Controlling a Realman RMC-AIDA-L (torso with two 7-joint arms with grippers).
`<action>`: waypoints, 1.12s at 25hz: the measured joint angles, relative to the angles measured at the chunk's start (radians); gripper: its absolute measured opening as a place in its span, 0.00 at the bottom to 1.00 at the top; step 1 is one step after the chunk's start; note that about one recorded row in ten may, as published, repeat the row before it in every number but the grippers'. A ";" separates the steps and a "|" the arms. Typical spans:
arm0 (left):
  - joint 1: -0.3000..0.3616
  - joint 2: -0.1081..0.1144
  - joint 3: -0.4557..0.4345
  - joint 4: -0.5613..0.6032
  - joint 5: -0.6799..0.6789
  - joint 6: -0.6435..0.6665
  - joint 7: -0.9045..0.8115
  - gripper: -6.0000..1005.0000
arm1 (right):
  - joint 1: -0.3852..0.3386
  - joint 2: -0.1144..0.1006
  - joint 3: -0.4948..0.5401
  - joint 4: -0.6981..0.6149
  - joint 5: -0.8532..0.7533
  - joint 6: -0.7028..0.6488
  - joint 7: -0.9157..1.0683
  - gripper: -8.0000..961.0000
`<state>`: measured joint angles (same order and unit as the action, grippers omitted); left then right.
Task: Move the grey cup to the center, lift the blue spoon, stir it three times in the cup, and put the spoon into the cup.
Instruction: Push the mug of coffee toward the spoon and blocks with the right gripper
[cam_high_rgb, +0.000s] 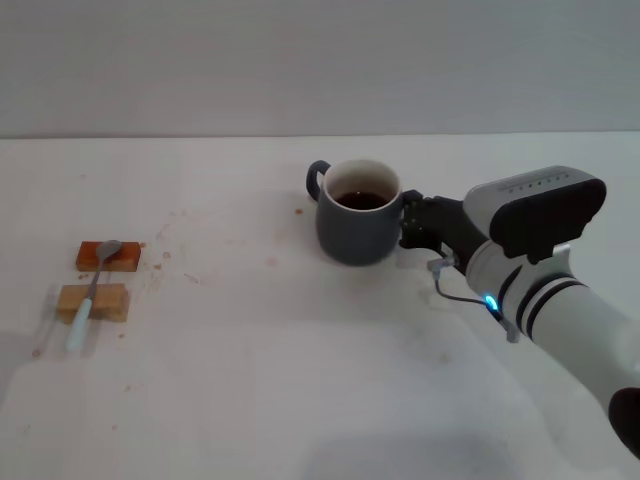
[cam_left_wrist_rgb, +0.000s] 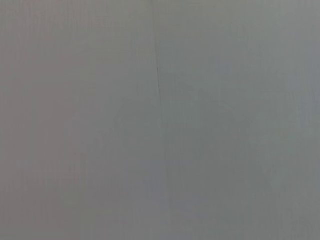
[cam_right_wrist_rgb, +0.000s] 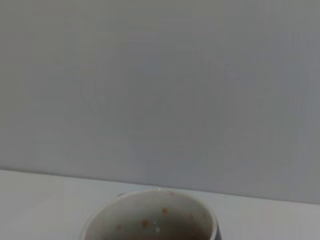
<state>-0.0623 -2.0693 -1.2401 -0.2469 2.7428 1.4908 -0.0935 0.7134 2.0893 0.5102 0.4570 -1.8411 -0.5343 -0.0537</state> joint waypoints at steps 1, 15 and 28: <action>0.000 0.000 -0.001 0.000 0.000 0.000 0.000 0.78 | 0.000 0.000 0.000 0.006 -0.007 0.002 0.000 0.01; 0.001 0.000 -0.004 0.000 0.000 0.001 0.000 0.78 | 0.017 0.002 -0.063 0.099 -0.015 0.024 0.000 0.01; 0.017 -0.002 0.017 0.024 0.003 0.002 -0.008 0.78 | -0.150 -0.006 -0.021 -0.027 -0.013 -0.235 0.001 0.01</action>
<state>-0.0456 -2.0717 -1.2234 -0.2230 2.7463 1.4925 -0.1017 0.5638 2.0832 0.4897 0.4296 -1.8542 -0.7688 -0.0529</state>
